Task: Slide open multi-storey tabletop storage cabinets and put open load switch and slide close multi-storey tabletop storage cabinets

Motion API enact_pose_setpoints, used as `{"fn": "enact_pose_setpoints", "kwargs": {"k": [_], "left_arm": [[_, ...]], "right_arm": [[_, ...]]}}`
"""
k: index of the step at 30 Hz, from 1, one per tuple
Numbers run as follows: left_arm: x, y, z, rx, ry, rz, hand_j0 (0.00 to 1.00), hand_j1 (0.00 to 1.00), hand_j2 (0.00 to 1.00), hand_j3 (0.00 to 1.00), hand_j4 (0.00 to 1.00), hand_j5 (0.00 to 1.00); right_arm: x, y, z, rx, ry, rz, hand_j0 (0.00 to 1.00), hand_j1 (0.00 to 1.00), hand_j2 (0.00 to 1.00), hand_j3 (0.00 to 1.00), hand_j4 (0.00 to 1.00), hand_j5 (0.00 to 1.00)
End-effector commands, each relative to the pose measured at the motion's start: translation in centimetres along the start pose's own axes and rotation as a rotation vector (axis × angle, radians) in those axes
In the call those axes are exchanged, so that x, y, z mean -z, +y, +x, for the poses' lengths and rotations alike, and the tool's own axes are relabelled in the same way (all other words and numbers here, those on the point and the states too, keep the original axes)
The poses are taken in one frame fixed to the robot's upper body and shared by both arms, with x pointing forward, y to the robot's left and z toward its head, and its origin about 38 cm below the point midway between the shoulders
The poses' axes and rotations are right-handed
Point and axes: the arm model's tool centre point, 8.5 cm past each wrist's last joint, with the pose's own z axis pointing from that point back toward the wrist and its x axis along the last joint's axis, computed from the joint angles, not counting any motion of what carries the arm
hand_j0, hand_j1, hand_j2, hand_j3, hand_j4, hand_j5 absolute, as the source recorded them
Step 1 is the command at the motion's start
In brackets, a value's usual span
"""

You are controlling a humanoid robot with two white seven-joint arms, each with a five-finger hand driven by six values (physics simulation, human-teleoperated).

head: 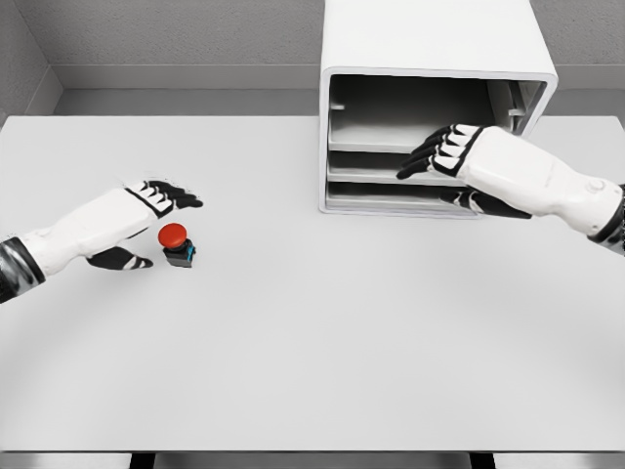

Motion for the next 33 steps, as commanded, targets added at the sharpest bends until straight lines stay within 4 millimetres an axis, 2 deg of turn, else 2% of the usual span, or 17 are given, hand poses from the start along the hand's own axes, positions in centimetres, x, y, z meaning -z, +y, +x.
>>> {"fn": "enact_pose_setpoints", "kwargs": {"k": [1, 3, 12, 13, 22, 33], "left_arm": [[0.2, 0.4, 0.6, 0.009, -0.017, 0.009, 0.91, 0.91, 0.91, 0.91, 0.91, 0.91], [0.4, 0.2, 0.9, 0.009, -0.028, 0.002, 0.88, 0.88, 0.88, 0.88, 0.88, 0.88], [0.5, -0.4, 0.3, -0.003, -0.012, -0.015, 0.85, 0.85, 0.85, 0.85, 0.85, 0.85], [0.6, -0.6, 0.4, -0.007, -0.015, -0.021, 0.82, 0.82, 0.82, 0.82, 0.82, 0.82], [0.9, -1.7, -0.4, -0.022, 0.003, -0.053, 0.81, 0.81, 0.81, 0.81, 0.81, 0.81], [1.7, -2.0, -0.5, -0.018, 0.002, -0.074, 0.79, 0.79, 0.79, 0.79, 0.79, 0.79]], "right_arm": [[0.7, 1.0, 0.1, 0.037, -0.007, -0.01, 0.73, 0.73, 0.73, 0.73, 0.73, 0.73], [1.3, 1.5, -0.5, 0.053, -0.003, -0.005, 0.73, 0.73, 0.73, 0.73, 0.73, 0.73], [3.7, 3.2, -4.1, 0.119, 0.058, 0.012, 0.77, 0.77, 0.77, 0.77, 0.77, 0.77], [4.1, 3.4, -4.4, 0.129, 0.062, 0.017, 0.77, 0.77, 0.77, 0.77, 0.77, 0.77], [5.3, 4.3, -5.2, 0.164, 0.075, 0.017, 0.77, 0.77, 0.77, 0.77, 0.77, 0.77], [5.9, 4.9, -7.9, 0.203, 0.137, 0.038, 0.78, 0.78, 0.78, 0.78, 0.78, 0.78]]}}
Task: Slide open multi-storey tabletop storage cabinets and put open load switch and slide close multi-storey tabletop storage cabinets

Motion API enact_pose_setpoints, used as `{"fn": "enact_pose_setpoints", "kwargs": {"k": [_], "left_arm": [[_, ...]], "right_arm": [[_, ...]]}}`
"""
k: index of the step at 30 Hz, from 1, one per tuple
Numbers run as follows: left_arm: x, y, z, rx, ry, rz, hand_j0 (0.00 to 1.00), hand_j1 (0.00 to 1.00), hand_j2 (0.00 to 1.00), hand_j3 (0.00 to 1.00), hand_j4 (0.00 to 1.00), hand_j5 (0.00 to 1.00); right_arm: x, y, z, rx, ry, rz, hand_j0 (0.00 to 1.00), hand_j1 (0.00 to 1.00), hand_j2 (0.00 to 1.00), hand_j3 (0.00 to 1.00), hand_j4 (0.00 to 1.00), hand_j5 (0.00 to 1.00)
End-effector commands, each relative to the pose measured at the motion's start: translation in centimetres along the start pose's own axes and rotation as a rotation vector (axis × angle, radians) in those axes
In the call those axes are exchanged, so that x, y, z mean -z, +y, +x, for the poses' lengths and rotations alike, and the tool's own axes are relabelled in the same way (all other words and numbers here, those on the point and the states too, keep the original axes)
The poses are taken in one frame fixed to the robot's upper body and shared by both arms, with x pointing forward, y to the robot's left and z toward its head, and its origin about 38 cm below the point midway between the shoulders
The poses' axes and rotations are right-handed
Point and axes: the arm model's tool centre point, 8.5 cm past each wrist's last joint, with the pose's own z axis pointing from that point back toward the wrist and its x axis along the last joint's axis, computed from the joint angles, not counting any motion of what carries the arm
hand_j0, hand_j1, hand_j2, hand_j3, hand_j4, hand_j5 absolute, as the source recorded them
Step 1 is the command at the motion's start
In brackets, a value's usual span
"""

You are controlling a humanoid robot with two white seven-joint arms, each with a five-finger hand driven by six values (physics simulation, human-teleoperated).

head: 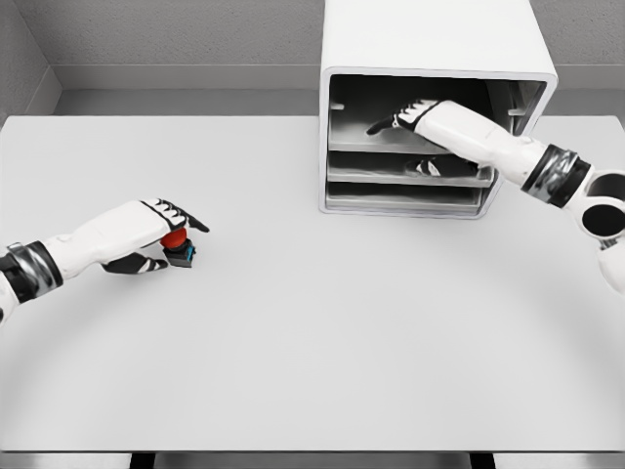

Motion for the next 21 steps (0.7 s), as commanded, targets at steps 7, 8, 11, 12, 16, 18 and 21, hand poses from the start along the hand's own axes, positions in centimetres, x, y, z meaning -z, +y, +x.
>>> {"fn": "enact_pose_setpoints", "kwargs": {"k": [7, 8, 11, 12, 16, 18, 21], "left_arm": [[0.04, -0.03, 0.04, -0.007, -0.003, 0.001, 0.63, 0.63, 0.63, 0.63, 0.63, 0.63], [0.04, -0.03, 0.04, -0.007, -0.003, 0.001, 0.61, 0.61, 0.61, 0.61, 0.61, 0.61], [0.04, -0.03, 0.04, -0.007, -0.003, 0.001, 0.58, 0.58, 0.58, 0.58, 0.58, 0.58], [0.04, -0.03, 0.04, -0.007, -0.003, 0.001, 0.58, 0.58, 0.58, 0.58, 0.58, 0.58], [0.05, 0.04, 0.11, -0.004, -0.004, 0.003, 0.59, 0.59, 0.59, 0.59, 0.59, 0.59], [0.01, 0.0, 0.09, -0.005, -0.003, 0.003, 0.59, 0.59, 0.59, 0.59, 0.59, 0.59], [-0.05, 0.09, -0.02, -0.005, 0.0, 0.005, 0.55, 0.55, 0.55, 0.55, 0.55, 0.55]], "right_arm": [[0.1, 1.15, -0.69, 0.02, 0.023, 0.023, 0.78, 0.78, 0.78, 0.78, 0.78, 0.78], [0.17, 1.15, -0.62, 0.02, 0.021, 0.022, 0.78, 0.78, 0.78, 0.78, 0.78, 0.78], [0.14, 1.25, -0.6, 0.016, 0.022, 0.027, 0.78, 0.78, 0.78, 0.78, 0.78, 0.78], [0.13, 1.34, -0.58, 0.012, 0.022, 0.031, 0.78, 0.78, 0.78, 0.78, 0.78, 0.78], [-0.11, 1.41, -0.52, 0.005, 0.023, 0.036, 0.78, 0.78, 0.78, 0.78, 0.78, 0.78], [-0.16, 1.31, -0.52, 0.004, 0.023, 0.034, 0.78, 0.78, 0.78, 0.78, 0.78, 0.78], [-0.26, 0.98, -0.08, -0.007, 0.01, 0.031, 0.78, 0.78, 0.78, 0.78, 0.78, 0.78]]}}
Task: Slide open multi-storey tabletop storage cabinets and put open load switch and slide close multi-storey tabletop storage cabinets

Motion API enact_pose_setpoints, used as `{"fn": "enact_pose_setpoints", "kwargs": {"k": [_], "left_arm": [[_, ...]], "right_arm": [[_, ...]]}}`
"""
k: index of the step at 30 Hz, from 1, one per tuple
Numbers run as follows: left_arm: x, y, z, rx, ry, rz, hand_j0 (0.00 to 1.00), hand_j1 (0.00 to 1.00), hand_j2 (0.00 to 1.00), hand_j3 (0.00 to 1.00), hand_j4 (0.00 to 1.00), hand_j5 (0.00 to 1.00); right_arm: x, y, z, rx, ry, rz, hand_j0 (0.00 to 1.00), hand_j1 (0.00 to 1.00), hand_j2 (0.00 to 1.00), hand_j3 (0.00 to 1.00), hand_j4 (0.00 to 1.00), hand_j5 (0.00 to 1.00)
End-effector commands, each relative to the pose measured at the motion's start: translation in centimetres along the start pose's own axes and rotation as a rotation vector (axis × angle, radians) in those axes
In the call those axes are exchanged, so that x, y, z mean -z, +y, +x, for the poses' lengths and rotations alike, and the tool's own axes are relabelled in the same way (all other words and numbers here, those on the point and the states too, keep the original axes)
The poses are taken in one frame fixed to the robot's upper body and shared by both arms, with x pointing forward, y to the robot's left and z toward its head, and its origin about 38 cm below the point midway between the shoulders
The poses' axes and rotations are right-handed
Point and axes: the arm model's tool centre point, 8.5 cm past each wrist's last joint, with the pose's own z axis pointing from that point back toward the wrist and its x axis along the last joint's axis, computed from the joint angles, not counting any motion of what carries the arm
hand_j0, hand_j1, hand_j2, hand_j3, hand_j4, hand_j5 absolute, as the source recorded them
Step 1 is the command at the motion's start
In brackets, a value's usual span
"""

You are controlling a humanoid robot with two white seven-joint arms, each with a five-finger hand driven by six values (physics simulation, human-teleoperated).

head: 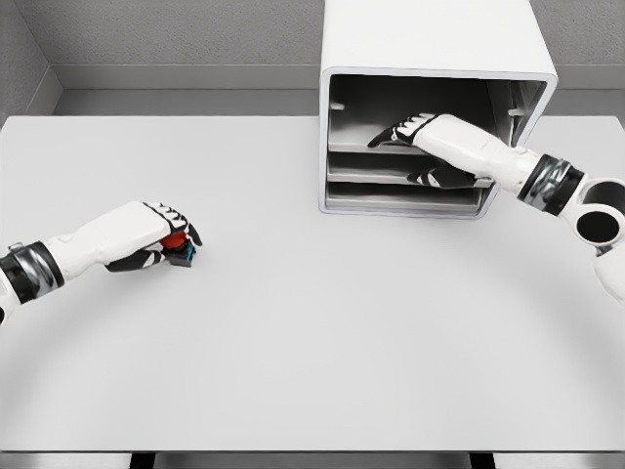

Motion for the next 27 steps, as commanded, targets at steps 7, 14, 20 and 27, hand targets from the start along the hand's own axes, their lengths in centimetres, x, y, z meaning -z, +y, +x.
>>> {"fn": "enact_pose_setpoints", "kwargs": {"k": [7, 14, 20, 27], "left_arm": [[-0.2, 0.3, 0.0, 0.001, 0.002, 0.01, 0.41, 0.41, 0.41, 0.41, 0.41, 0.41], [-0.3, 1.1, -0.1, 0.011, 0.003, 0.028, 0.36, 0.36, 0.36, 0.36, 0.36, 0.36], [-0.4, 2.3, 0.8, 0.046, -0.014, 0.054, 0.36, 0.36, 0.36, 0.36, 0.36, 0.36], [-0.4, 3.0, 1.0, 0.061, -0.019, 0.071, 0.36, 0.36, 0.36, 0.36, 0.36, 0.36]], "right_arm": [[-0.6, -0.1, 1.1, -0.017, -0.028, 0.002, 0.78, 0.78, 0.78, 0.78, 0.78, 0.78], [-1.6, 0.2, 1.6, -0.027, -0.034, 0.013, 0.78, 0.78, 0.78, 0.78, 0.78, 0.78], [-2.7, 0.4, 2.2, -0.039, -0.043, 0.031, 0.78, 0.78, 0.78, 0.78, 0.78, 0.78], [-3.4, 0.8, 3.0, -0.05, -0.057, 0.047, 0.78, 0.78, 0.78, 0.78, 0.78, 0.78]]}}
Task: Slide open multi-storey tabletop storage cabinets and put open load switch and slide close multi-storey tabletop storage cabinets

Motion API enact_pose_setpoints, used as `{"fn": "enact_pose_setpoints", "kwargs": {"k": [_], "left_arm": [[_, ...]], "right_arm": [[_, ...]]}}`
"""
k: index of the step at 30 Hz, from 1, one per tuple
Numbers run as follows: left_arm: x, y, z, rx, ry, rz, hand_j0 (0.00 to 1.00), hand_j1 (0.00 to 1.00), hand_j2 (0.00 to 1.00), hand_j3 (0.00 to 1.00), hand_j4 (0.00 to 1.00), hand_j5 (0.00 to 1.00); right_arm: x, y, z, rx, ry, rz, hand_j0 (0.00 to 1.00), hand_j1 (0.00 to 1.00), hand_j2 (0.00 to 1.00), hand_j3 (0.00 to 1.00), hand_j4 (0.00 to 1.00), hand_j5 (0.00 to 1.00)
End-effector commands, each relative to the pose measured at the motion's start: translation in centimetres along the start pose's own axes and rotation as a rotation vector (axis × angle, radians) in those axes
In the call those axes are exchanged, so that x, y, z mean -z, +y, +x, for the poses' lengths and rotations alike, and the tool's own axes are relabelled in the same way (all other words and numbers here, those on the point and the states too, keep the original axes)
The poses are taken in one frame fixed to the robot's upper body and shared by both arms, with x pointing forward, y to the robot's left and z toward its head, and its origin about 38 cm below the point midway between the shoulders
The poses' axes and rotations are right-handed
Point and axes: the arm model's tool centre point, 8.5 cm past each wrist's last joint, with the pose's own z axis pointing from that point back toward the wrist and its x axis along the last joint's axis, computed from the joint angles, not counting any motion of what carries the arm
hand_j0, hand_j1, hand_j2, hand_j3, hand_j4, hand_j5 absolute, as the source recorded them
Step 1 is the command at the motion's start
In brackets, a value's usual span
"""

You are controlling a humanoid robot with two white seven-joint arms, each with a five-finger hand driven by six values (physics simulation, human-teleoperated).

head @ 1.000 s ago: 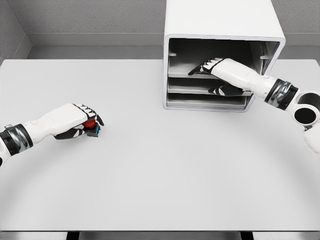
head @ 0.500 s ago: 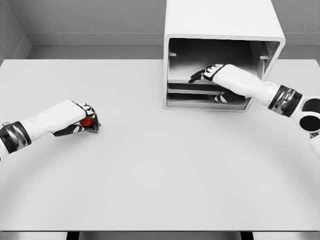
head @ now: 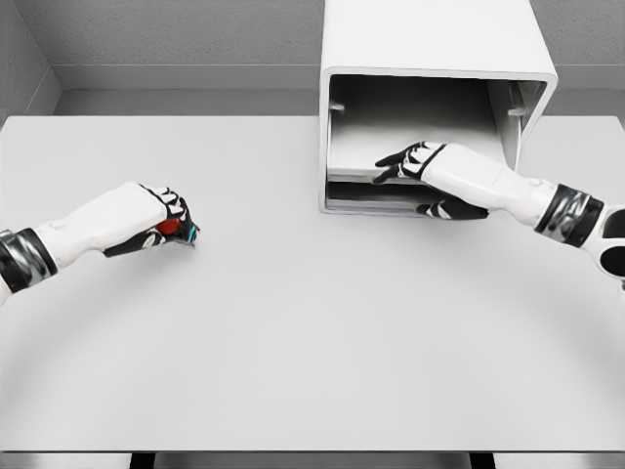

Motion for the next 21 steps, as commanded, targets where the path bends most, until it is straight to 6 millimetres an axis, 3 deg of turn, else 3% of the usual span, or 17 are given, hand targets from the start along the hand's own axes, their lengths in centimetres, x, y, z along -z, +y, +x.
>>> {"fn": "enact_pose_setpoints", "kwargs": {"k": [1, 21], "left_arm": [[-0.1, 0.4, 0.2, 0.002, -0.004, 0.012, 0.36, 0.36, 0.36, 0.36, 0.36, 0.36], [0.9, 2.5, 2.1, 0.036, -0.056, 0.081, 0.37, 0.37, 0.37, 0.37, 0.37, 0.37]], "right_arm": [[-0.2, -0.2, 0.2, -0.008, -0.005, 0.002, 0.78, 0.78, 0.78, 0.78, 0.78, 0.78], [-3.0, -0.8, 2.2, -0.052, -0.024, 0.008, 0.78, 0.78, 0.78, 0.78, 0.78, 0.78]]}}
